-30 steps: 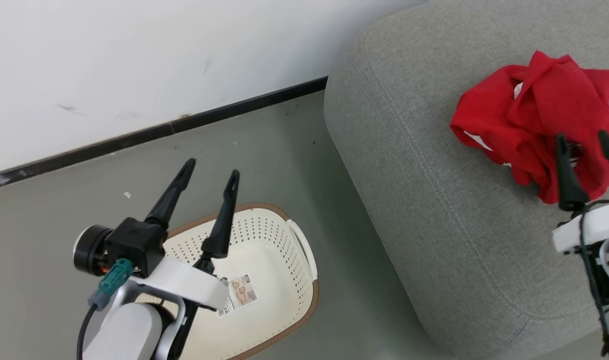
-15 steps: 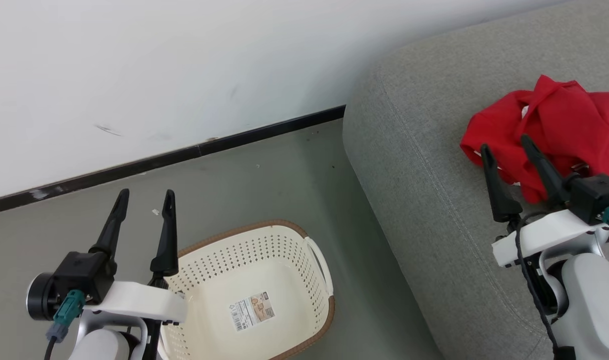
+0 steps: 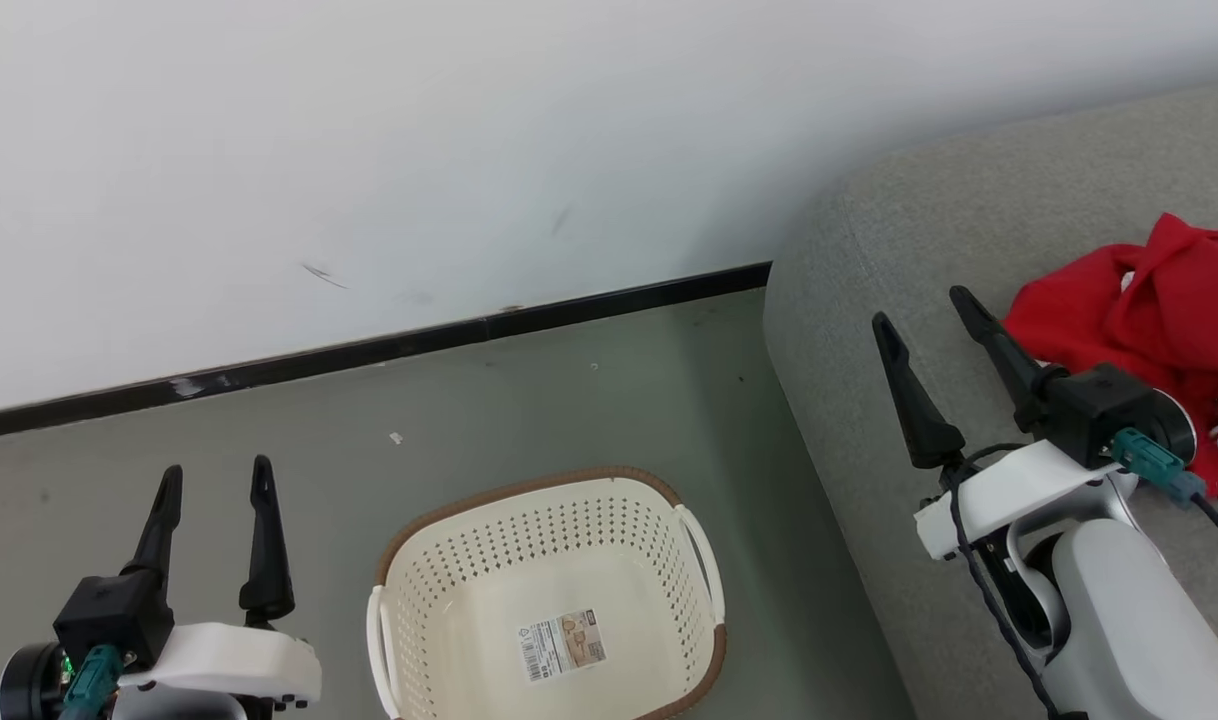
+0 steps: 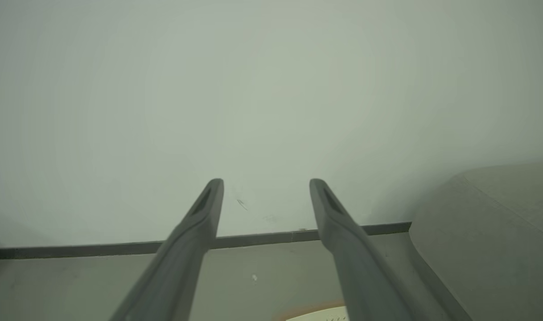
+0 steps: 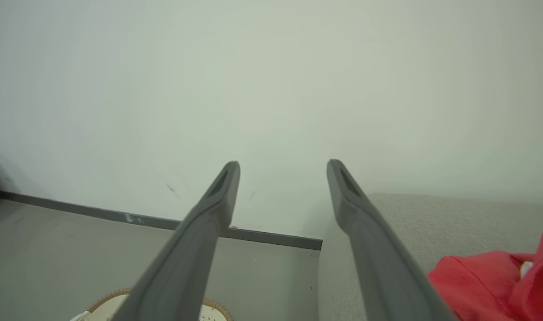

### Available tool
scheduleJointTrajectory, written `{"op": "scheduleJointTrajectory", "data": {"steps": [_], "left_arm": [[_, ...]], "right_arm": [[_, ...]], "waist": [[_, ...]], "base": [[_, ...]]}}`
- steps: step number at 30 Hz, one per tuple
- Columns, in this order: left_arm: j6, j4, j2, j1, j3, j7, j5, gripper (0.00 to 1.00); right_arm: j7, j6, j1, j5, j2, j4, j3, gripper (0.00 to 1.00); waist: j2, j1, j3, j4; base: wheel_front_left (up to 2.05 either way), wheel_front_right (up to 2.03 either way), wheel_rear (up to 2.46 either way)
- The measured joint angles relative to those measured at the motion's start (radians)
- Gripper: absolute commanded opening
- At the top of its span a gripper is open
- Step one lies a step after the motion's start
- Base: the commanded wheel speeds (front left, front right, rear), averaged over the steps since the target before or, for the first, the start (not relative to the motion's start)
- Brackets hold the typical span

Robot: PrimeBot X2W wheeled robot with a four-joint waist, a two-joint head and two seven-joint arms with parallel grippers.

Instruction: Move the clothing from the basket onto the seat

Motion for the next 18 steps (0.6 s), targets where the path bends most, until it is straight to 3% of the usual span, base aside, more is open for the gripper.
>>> {"op": "scheduleJointTrajectory", "data": {"steps": [18], "left_arm": [[-0.006, 0.039, -0.006, 0.072, -0.008, -0.009, -0.014, 1.00]], "right_arm": [[0.000, 0.000, 0.146, -0.043, 0.035, -0.034, -0.040, 1.00]], "waist": [[0.0000, 0.0000, -0.075, 0.111]], "base": [[0.00, 0.00, 0.00]]}}
